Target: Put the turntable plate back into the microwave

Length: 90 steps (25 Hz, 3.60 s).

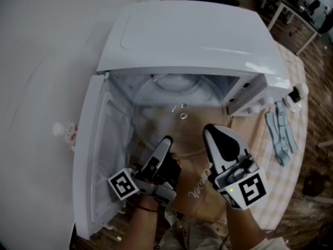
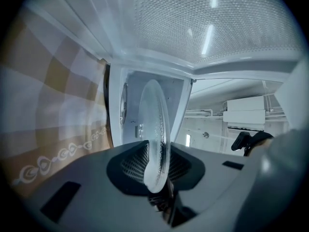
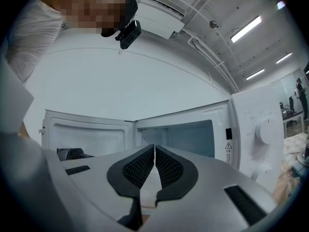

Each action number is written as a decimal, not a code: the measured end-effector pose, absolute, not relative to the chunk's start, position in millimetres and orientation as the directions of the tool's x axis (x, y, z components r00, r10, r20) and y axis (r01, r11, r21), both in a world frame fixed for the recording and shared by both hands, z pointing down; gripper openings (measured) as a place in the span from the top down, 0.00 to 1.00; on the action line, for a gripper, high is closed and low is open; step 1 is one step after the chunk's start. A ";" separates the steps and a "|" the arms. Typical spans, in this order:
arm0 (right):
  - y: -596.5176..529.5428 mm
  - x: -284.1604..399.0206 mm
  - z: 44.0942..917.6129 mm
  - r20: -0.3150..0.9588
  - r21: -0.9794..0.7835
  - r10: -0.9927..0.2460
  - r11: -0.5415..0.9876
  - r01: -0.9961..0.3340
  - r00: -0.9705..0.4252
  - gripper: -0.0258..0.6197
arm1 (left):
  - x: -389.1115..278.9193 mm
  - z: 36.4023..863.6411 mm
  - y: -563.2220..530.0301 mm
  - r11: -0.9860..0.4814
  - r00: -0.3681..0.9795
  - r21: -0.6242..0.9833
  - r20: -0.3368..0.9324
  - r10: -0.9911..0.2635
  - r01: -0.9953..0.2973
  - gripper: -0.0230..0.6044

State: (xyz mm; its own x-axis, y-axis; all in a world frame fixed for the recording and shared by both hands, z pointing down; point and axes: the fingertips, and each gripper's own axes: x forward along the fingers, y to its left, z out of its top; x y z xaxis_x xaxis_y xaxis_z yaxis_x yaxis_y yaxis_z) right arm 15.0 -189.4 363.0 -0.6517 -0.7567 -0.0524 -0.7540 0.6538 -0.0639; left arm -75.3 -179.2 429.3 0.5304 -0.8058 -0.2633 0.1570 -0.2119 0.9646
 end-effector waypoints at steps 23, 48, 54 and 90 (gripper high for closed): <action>-198.0 15.9 379.3 0.008 -0.045 -0.764 0.644 -0.764 -0.645 0.91 | -74.3 439.3 -216.2 -0.217 0.527 0.966 -0.260 -0.809 0.143 0.86; -210.5 -8.0 397.4 0.076 0.069 -0.738 0.675 -0.735 -0.671 0.91 | -70.6 440.7 -254.1 -0.209 0.489 0.968 -0.250 -0.836 0.137 0.85; -211.5 -15.1 388.4 -0.024 0.068 -0.715 0.696 -0.715 -0.698 0.91 | -69.3 441.5 -258.3 -0.196 0.480 0.968 -0.249 -0.841 0.159 0.85; -231.8 -6.9 426.1 0.177 0.510 -0.727 0.644 -0.570 -0.664 0.91 | -70.2 446.5 -303.4 -0.167 0.463 0.978 -0.207 -0.862 0.126 0.85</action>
State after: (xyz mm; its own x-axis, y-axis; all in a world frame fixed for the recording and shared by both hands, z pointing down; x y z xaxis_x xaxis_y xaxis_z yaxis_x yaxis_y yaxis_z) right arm -6.9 -231.8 426.1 -0.6639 -0.7267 0.1765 -0.5696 0.6444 0.5103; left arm -70.2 -303.4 446.5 0.4626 -0.8622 -0.2066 0.1262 -0.1666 0.9779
